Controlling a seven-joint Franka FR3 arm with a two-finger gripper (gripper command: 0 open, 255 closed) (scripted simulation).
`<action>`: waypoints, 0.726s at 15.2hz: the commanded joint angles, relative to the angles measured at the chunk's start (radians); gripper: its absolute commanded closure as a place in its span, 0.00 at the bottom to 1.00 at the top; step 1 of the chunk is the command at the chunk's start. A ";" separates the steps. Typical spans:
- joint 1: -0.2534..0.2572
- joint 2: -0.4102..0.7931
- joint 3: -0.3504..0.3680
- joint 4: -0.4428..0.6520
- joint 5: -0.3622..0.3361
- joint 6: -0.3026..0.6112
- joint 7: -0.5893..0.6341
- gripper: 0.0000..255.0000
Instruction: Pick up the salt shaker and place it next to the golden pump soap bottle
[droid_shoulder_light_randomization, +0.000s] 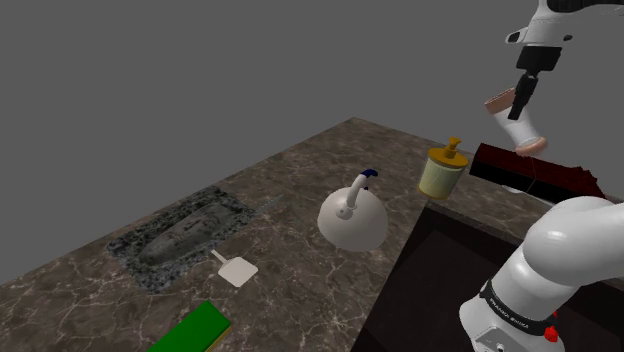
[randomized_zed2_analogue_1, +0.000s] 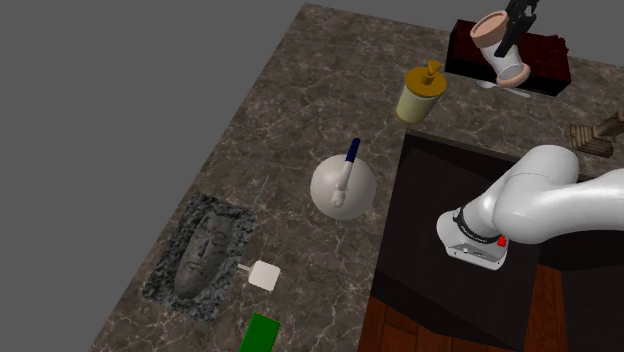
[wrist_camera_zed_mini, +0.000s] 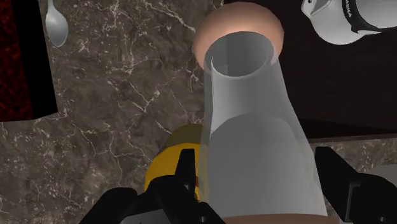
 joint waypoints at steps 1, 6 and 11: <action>-0.010 0.005 -0.045 0.020 -0.032 -0.002 -0.053 1.00; -0.026 0.031 -0.156 0.079 -0.099 0.002 -0.180 1.00; -0.032 0.037 -0.216 0.065 -0.133 0.041 -0.228 1.00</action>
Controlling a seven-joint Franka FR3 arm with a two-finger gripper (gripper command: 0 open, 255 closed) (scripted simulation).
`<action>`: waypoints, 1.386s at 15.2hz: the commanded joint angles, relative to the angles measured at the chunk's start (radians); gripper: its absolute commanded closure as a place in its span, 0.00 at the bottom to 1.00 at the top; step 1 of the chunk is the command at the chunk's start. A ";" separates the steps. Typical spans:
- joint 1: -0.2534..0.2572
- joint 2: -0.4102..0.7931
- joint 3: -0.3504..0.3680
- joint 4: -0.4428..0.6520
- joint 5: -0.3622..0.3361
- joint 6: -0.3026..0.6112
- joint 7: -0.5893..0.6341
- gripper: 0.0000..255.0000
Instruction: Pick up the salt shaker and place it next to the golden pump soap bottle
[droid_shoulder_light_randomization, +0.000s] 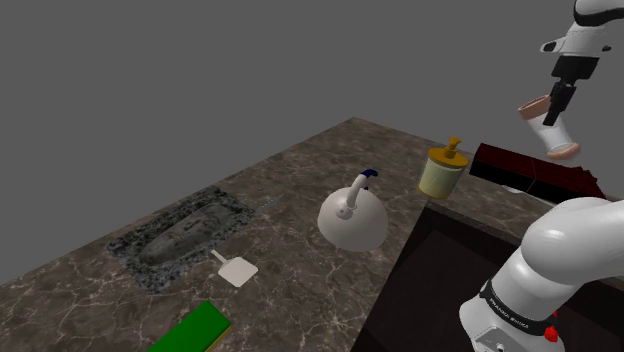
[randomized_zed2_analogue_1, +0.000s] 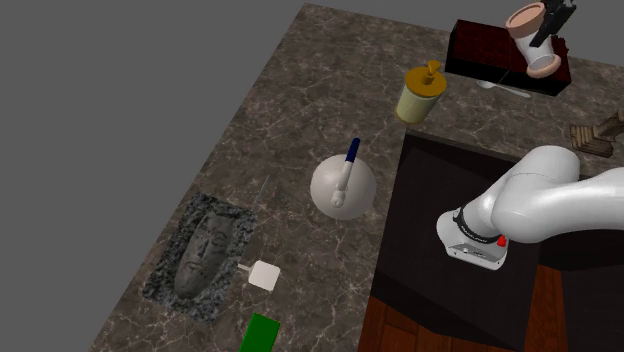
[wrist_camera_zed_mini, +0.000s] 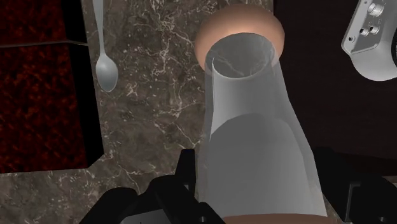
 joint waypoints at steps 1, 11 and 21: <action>-0.003 -0.005 -0.009 -0.024 -0.007 0.021 0.000 1.00; -0.018 -0.034 -0.045 -0.168 -0.042 0.139 0.021 1.00; -0.028 -0.039 -0.095 -0.294 -0.081 0.263 0.038 1.00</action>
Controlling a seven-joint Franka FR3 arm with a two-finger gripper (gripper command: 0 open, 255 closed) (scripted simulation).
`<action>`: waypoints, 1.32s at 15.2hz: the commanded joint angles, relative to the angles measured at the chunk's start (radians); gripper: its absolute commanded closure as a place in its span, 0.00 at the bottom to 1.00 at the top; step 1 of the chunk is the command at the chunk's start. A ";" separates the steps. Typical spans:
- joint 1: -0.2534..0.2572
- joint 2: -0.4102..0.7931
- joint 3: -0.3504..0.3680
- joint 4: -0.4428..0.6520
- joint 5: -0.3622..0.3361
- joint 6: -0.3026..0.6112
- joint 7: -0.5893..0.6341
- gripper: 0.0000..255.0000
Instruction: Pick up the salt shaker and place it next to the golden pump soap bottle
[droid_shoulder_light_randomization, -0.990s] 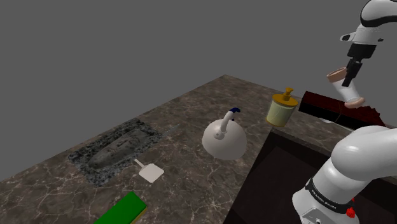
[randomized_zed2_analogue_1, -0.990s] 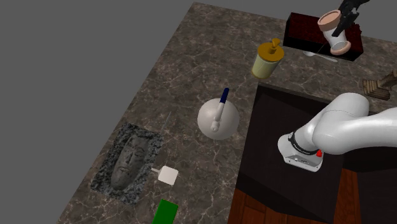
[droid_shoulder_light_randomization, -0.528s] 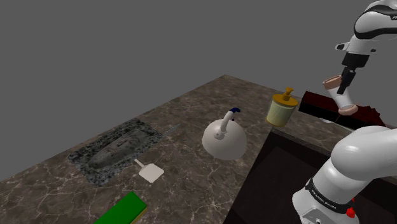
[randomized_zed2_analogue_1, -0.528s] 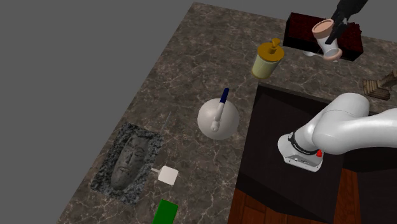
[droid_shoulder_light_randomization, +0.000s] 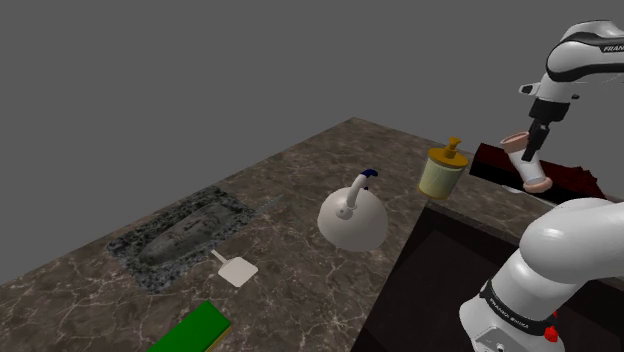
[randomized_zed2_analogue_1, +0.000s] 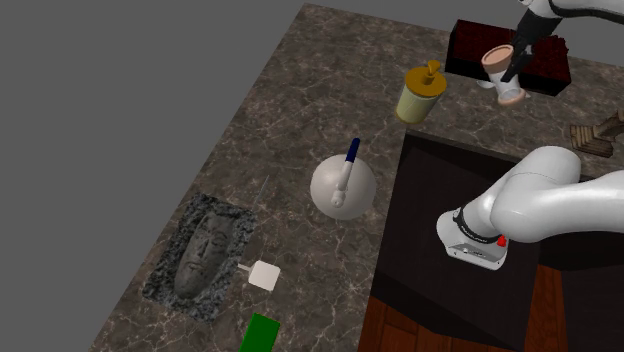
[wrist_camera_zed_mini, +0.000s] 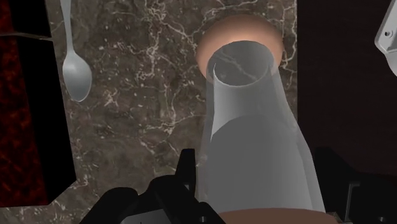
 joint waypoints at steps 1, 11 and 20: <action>-0.001 0.003 -0.011 -0.023 -0.008 0.026 0.004 1.00; -0.002 0.027 -0.078 -0.129 -0.051 0.161 0.018 1.00; 0.008 0.077 -0.152 -0.208 -0.090 0.295 0.029 1.00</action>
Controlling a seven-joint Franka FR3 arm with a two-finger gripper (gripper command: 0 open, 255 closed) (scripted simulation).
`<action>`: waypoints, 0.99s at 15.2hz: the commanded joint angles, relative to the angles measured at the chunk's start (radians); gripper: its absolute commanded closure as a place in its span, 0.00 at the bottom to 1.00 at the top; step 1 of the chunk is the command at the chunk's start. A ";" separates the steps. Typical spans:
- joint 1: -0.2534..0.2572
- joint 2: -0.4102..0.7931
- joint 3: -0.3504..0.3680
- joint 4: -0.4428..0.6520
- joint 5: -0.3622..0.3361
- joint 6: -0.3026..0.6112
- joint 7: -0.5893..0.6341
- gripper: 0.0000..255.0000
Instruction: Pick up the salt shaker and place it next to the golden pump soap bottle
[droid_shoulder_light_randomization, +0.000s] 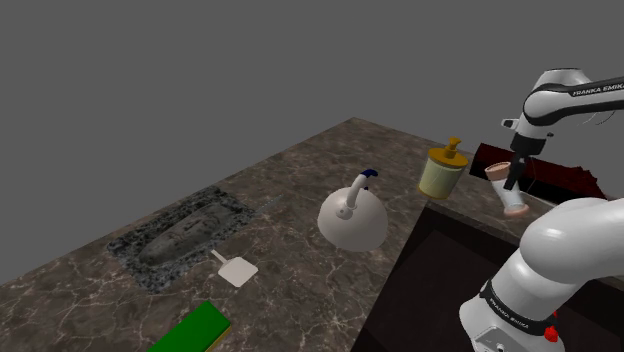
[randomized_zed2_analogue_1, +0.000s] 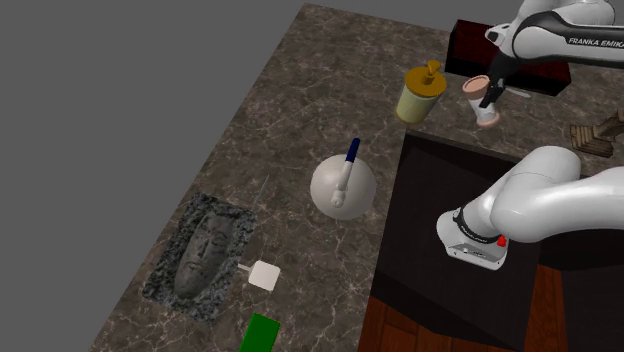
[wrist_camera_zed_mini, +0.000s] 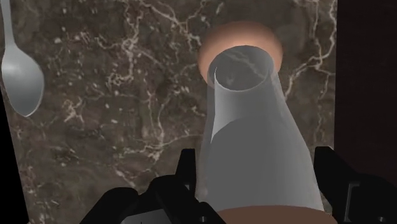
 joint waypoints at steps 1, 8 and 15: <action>0.005 0.018 -0.022 -0.018 -0.010 0.038 0.003 1.00; 0.023 0.076 -0.084 -0.063 -0.032 0.144 0.006 1.00; 0.021 0.078 -0.082 -0.063 -0.030 0.145 0.004 1.00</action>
